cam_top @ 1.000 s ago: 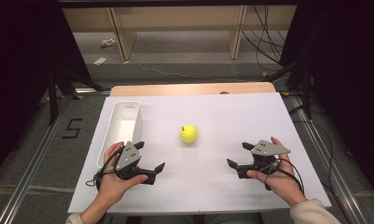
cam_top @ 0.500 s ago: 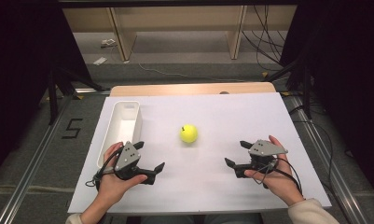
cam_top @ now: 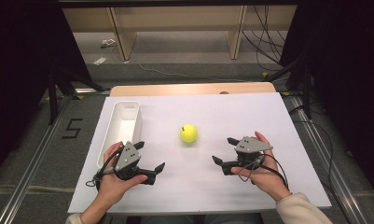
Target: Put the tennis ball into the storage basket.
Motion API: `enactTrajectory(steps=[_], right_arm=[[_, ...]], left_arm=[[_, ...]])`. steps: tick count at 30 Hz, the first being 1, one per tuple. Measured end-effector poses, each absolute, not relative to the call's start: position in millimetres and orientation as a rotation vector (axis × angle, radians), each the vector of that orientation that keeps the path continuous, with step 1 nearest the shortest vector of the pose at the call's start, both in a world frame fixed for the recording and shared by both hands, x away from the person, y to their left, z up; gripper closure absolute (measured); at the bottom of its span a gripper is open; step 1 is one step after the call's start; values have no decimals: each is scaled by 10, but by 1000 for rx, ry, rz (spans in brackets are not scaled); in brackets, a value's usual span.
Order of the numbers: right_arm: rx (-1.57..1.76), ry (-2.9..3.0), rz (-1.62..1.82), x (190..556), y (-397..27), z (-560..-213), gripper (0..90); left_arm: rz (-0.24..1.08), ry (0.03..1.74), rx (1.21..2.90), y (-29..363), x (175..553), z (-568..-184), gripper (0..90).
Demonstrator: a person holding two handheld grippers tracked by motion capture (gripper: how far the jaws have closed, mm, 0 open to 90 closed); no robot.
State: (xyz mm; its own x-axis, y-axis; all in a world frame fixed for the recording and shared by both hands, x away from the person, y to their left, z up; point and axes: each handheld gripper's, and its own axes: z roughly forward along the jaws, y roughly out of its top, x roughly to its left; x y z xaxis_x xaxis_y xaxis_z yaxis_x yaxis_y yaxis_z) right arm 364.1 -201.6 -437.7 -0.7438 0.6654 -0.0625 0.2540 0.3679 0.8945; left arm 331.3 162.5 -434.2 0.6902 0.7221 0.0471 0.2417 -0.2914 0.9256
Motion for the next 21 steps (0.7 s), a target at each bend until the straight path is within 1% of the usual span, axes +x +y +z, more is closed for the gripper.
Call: enactTrajectory(steps=[21], right_arm=[[787,2236,1318,3917,-1627,-4398,137]], left_arm=[[586,736,1867,1612,3317,-4340,0]])
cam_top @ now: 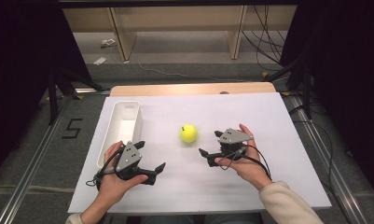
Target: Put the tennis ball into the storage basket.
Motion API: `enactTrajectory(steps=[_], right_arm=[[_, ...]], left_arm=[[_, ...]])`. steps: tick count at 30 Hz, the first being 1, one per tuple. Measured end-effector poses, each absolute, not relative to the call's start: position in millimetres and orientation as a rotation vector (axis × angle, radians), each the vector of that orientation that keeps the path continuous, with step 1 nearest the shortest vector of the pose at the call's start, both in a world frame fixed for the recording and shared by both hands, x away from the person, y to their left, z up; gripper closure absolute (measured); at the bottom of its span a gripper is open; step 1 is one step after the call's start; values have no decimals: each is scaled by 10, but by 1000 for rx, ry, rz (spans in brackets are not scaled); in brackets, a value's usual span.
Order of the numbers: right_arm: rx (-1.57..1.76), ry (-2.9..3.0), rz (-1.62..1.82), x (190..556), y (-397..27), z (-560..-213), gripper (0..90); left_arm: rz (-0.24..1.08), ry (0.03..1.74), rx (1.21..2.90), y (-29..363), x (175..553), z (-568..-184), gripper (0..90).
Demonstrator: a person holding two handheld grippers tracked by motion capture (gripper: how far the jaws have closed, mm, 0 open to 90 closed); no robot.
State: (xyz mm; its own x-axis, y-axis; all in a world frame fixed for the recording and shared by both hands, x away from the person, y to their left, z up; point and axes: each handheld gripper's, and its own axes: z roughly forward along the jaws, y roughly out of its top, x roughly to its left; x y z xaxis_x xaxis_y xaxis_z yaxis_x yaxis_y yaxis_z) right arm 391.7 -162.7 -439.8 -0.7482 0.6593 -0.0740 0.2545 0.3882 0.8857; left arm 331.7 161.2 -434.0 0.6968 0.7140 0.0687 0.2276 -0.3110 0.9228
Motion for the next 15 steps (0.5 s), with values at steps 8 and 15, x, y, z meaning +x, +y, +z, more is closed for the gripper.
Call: enactTrajectory(steps=[8,15], right_arm=[[783,2240,1317,3978,-1531,-4400,129],[782,2246,1314,4034,-1451,-4423,123]], left_arm=[[585,731,1866,1604,3321,-4337,0],[578,735,1862,1601,3321,-4335,0]])
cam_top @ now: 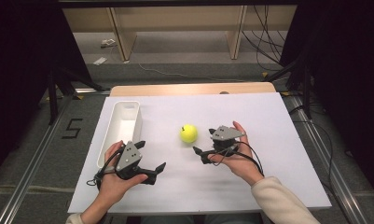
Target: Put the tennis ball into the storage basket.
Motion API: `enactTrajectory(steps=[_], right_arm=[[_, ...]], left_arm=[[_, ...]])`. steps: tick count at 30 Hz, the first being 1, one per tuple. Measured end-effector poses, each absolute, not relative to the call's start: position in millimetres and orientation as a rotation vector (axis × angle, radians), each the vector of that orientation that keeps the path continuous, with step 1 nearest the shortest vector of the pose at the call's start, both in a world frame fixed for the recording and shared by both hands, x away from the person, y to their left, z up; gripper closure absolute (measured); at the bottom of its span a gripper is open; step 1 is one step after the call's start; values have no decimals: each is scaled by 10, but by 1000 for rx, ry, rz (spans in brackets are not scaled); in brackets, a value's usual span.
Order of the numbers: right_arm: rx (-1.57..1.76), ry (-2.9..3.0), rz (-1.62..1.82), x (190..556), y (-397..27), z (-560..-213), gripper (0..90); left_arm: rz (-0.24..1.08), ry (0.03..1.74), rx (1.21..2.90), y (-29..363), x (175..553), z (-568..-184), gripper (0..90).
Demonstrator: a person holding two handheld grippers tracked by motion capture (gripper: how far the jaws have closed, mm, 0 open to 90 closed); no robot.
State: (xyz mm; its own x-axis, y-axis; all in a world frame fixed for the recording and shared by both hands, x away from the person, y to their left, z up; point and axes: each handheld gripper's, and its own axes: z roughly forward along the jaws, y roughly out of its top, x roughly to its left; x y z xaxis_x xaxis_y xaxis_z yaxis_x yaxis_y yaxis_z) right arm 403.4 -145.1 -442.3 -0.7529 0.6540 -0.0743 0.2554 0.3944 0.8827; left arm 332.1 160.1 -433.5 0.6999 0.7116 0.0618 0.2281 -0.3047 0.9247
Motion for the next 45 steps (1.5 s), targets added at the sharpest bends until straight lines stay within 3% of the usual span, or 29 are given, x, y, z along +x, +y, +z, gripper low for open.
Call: enactTrajectory(steps=[45], right_arm=[[849,2300,1207,4592,-1026,-4787,81]], left_arm=[[579,715,1862,1579,3306,-4325,0]])
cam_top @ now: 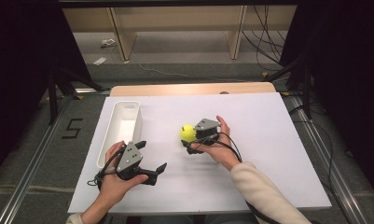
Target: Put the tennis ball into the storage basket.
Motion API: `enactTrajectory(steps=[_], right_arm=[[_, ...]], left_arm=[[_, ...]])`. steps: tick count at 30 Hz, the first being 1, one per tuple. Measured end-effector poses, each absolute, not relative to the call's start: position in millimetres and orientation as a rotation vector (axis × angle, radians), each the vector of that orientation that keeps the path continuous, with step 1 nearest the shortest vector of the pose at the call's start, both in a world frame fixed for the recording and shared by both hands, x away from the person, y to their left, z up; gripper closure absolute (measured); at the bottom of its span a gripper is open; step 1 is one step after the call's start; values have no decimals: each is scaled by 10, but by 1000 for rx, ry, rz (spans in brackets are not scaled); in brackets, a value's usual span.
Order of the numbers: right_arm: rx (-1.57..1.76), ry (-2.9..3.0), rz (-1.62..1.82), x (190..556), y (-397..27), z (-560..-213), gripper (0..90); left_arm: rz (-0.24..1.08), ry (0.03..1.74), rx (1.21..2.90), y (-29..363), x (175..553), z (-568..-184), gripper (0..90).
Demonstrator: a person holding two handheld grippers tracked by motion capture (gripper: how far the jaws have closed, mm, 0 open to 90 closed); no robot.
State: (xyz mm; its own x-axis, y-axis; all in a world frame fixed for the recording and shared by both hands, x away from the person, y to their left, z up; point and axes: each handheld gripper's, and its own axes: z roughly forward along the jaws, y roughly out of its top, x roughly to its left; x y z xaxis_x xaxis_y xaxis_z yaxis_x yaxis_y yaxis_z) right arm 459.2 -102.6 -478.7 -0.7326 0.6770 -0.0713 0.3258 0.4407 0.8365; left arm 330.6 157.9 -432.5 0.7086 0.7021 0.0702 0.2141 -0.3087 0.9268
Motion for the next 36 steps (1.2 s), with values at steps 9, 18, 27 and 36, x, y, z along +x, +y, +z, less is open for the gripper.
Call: enactTrajectory(steps=[9,18,27,36], right_arm=[[855,2328,1181,4684,-941,-4852,80],[861,2339,1138,4761,-864,-4889,87],[879,2338,1129,4824,-835,-4895,112],[896,2337,1113,4841,-809,-4920,153]], left_arm=[[577,717,1864,1582,3308,-4331,0],[574,720,1866,1583,3307,-4337,0],[573,718,1869,1576,3308,-4339,0],[574,714,1873,1571,3310,-4341,0]])
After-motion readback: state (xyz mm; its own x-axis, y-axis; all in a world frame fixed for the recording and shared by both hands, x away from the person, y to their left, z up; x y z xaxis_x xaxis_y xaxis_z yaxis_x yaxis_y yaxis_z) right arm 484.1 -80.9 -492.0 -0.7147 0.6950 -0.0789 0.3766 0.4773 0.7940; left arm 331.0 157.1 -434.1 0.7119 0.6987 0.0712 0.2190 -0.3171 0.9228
